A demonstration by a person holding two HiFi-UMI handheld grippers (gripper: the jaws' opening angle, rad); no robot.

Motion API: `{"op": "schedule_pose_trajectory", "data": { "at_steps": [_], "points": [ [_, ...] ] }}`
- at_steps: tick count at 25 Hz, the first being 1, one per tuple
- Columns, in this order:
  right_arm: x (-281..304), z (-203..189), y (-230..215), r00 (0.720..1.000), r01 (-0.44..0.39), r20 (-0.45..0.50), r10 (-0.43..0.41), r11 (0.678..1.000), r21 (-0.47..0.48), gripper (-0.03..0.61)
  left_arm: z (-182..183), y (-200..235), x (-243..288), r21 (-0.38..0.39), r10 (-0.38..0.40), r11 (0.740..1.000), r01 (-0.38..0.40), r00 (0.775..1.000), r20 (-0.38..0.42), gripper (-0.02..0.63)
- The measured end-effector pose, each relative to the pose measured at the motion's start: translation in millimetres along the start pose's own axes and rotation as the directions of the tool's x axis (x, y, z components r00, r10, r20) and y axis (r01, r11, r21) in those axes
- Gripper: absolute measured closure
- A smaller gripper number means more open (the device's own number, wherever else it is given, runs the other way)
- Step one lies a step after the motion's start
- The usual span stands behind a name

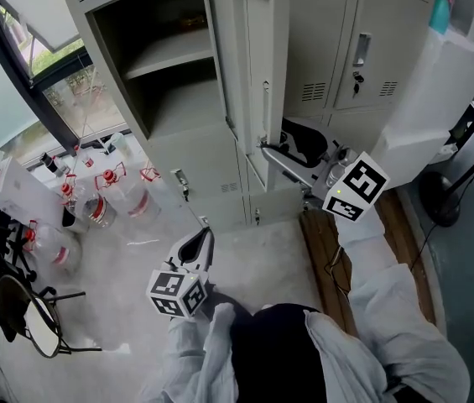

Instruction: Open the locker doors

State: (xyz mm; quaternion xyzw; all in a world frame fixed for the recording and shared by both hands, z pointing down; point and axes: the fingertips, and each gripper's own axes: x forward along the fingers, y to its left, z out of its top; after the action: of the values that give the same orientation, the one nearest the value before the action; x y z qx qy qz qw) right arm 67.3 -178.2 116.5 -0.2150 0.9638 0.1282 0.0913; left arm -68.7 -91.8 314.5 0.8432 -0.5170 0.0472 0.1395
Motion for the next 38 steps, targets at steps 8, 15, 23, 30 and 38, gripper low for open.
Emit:
{"op": "schedule_pose_trajectory", "data": {
  "at_steps": [8,15,23,30,38],
  "points": [
    [-19.8,-10.2,17.6,1.000,0.026,0.002,-0.026,0.999,0.034,0.374,-13.9,-7.2,-6.3,0.001,0.001,1.000,-0.001,1.000,-0.019,0.595],
    [-52.2,-14.3,21.6,0.987,0.160,0.014,-0.161,0.986,0.044,0.374,-16.8,-5.7,-5.2,0.013,-0.021,1.000,0.022,0.999,-0.042,0.595],
    [-72.0,-14.2,21.6,0.941,0.333,0.026,-0.337,0.938,0.091,0.376,21.9,17.4,4.1,0.082,-0.059,0.995,0.059,0.998,-0.001,0.595],
    [-46.3,-11.5,43.1,0.912,0.408,0.012,-0.411,0.909,0.086,0.376,64.3,49.1,2.9,0.142,-0.118,0.983,0.113,0.993,0.028,0.595],
    [6.5,-38.3,90.6,0.887,0.462,-0.038,-0.461,0.878,0.124,0.376,63.2,115.6,-20.9,0.132,-0.137,0.982,0.135,0.991,0.003,0.595]
  ]
}}
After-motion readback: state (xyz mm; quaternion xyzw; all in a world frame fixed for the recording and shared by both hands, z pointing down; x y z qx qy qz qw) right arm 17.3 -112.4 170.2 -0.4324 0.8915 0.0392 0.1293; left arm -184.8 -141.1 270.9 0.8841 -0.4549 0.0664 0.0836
